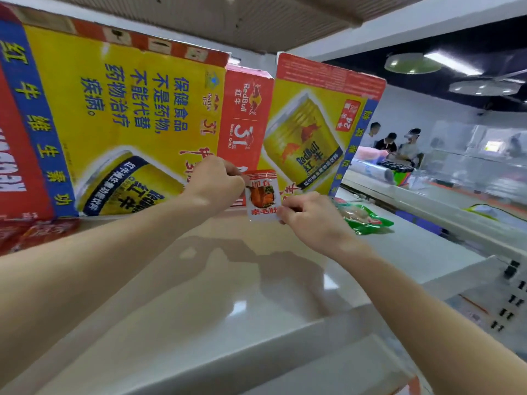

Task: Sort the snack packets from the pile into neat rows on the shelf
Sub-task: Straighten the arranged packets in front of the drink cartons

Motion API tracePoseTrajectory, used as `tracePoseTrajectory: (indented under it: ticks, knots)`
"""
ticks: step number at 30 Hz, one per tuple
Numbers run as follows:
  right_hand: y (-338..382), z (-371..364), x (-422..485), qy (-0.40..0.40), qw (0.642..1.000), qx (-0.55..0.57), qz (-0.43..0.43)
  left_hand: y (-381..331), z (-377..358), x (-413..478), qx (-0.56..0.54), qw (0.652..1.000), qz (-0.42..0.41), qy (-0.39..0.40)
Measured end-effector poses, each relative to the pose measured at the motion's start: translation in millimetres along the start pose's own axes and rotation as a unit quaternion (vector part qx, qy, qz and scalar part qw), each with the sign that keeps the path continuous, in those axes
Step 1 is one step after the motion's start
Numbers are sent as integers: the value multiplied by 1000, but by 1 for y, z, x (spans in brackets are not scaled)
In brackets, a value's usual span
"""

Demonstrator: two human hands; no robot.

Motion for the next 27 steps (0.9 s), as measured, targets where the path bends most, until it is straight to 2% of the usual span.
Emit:
tracePoseTrajectory:
  ticks: [9, 13, 17, 21, 27]
  knots:
    - [-55, -6, 47, 87, 993, -68, 47, -10, -47, 14, 97, 993, -4, -68]
    - [-74, -17, 61, 139, 983, -95, 75, -1, -76, 15, 173, 982, -10, -73]
    - [-85, -34, 62, 205, 970, -102, 88, 18, -90, 13, 231, 972, 26, -42]
    - [-84, -41, 56, 196, 962, -124, 142, 32, -98, 8, 265, 963, 29, -25]
    - [-83, -46, 55, 186, 962, -134, 149, 43, -104, 11, 298, 954, 19, -13]
Point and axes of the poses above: each hand's wrist, its own x-axis towards the middle knuckle, its own z-axis out of the back of the hand, y = z × x, the point moved 4 cm from there along x, towards the middle knuckle, and after that the axes turned 13 degrees about -y, right-handed, at the moved point
